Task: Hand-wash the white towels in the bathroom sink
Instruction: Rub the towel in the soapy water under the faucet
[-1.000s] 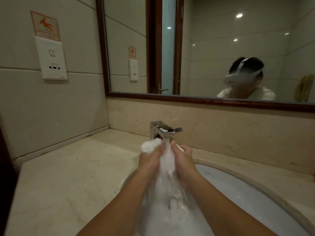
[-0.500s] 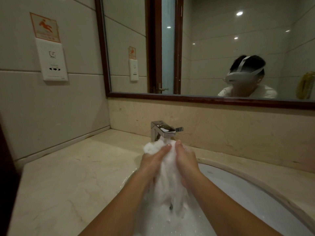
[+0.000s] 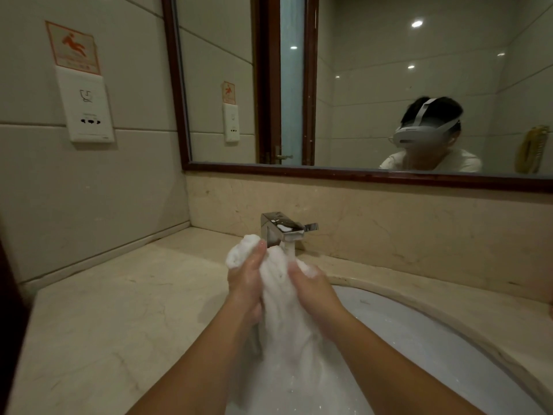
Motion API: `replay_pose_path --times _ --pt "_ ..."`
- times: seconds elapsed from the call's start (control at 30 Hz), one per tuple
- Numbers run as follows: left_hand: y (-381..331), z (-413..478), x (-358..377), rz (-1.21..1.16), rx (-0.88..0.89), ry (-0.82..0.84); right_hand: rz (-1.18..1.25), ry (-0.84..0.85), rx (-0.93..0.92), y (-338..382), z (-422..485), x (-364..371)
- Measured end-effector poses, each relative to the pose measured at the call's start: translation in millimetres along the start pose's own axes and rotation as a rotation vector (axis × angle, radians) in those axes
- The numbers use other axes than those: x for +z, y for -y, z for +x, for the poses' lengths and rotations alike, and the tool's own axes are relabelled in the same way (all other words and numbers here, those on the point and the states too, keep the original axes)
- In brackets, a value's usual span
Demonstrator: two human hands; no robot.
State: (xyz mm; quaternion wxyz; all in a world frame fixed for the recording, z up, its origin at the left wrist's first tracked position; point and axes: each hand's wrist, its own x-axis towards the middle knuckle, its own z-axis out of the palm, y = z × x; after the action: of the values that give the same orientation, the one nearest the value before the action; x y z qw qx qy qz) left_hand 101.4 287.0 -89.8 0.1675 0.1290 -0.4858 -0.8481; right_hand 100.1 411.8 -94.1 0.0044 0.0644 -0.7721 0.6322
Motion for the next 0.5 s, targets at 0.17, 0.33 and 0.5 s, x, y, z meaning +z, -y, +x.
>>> replay_pose_path --times 0.17,0.33,0.5 --pt "7.3 -2.4 5.2 0.323 0.115 0.074 0.439 -0.293 0.114 4.6 7.8 -12.5" --pt "15.8 2.1 8.8 0.439 -0.027 0.176 0.611 -0.225 0.173 3.0 15.9 -13.9" --pt "14.2 -9.4 11.4 0.462 -0.049 0.214 0.569 -0.034 0.214 -10.9 13.7 -14.7"
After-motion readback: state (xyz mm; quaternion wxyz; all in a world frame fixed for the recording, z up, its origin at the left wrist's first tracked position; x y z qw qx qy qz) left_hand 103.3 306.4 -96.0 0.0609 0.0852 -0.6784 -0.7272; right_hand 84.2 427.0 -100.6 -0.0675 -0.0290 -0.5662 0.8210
